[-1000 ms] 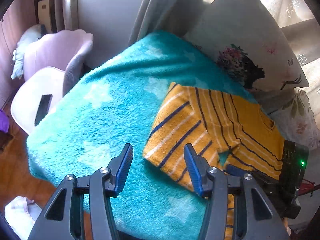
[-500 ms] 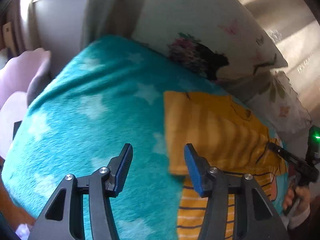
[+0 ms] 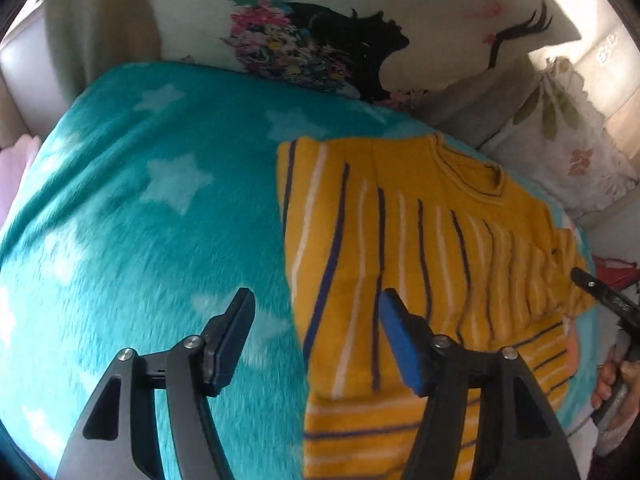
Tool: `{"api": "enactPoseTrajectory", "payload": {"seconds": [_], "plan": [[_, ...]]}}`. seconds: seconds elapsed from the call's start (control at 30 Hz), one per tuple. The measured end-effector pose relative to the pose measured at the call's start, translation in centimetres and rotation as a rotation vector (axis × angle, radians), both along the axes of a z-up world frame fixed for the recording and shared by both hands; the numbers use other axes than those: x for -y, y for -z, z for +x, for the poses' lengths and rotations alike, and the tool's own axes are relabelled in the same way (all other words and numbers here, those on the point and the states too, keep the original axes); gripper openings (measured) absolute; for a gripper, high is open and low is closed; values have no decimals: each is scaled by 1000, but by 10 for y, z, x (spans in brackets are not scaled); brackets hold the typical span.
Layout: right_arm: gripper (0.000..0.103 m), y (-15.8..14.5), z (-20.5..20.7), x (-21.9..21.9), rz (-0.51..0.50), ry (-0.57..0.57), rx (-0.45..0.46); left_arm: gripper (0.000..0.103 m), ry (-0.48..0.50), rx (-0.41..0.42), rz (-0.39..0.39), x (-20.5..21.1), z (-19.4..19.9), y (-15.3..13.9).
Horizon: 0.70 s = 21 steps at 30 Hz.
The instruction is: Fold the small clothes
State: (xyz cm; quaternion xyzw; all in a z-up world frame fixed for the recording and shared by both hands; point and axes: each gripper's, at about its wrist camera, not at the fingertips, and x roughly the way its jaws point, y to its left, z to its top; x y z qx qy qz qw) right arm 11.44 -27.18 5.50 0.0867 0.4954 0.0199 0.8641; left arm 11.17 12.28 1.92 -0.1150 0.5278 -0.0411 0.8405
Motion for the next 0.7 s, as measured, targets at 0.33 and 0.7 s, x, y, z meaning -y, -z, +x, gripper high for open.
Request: {"api": "enactPoseTrajectory", "payload": {"seconds": [0.33,0.7], "plan": [[56,38,14,-9,-1,-72,-100,66,15,-56,111,15,23,18],[68,60,-30,37,529,136,-121,66,171,33,23,78,13,2]]}}
